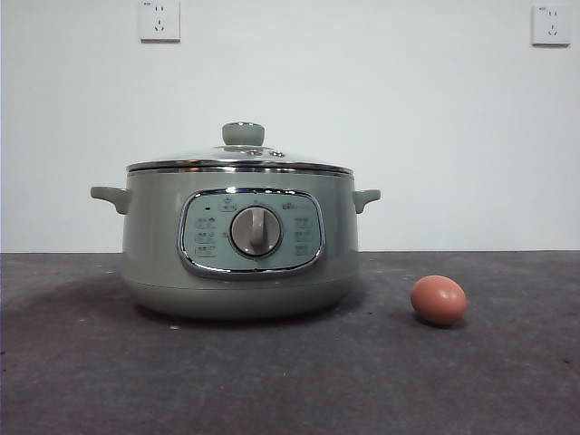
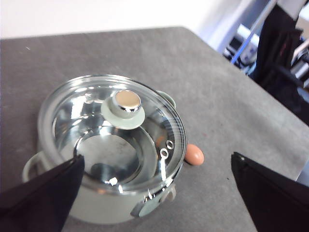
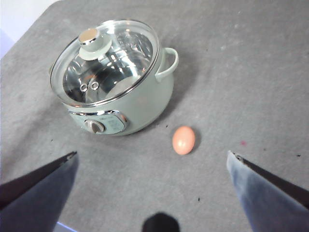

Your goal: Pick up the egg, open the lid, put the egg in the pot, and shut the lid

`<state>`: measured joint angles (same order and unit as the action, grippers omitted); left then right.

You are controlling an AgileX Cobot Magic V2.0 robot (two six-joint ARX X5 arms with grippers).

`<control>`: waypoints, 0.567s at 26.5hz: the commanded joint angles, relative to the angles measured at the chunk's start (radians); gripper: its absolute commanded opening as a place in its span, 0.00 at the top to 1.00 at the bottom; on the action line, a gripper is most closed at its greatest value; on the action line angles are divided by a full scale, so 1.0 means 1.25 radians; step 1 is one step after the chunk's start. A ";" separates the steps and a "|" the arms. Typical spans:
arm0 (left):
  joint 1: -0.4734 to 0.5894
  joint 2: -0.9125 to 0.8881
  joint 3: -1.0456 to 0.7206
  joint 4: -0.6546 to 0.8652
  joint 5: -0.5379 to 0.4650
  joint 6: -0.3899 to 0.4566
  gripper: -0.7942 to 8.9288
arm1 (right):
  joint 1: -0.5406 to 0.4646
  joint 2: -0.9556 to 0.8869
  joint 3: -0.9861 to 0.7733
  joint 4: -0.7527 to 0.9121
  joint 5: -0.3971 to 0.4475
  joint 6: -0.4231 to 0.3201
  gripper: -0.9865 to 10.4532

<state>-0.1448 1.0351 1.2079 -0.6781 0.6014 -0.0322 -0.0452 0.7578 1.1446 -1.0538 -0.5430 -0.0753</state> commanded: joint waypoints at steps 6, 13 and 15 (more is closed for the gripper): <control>-0.148 0.293 0.222 -0.011 -0.171 0.108 0.30 | 0.000 0.052 0.002 0.005 -0.006 -0.003 0.44; -0.235 0.471 0.301 0.015 -0.301 0.179 0.30 | 0.000 0.057 0.002 0.004 -0.006 -0.003 0.44; -0.242 0.503 0.301 0.020 -0.318 0.179 0.30 | 0.000 0.057 0.002 0.003 -0.006 -0.003 0.44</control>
<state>-0.4454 1.6569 1.5841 -0.6621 0.2085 0.1764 -0.0452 0.8307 1.1446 -1.0542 -0.5472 -0.0753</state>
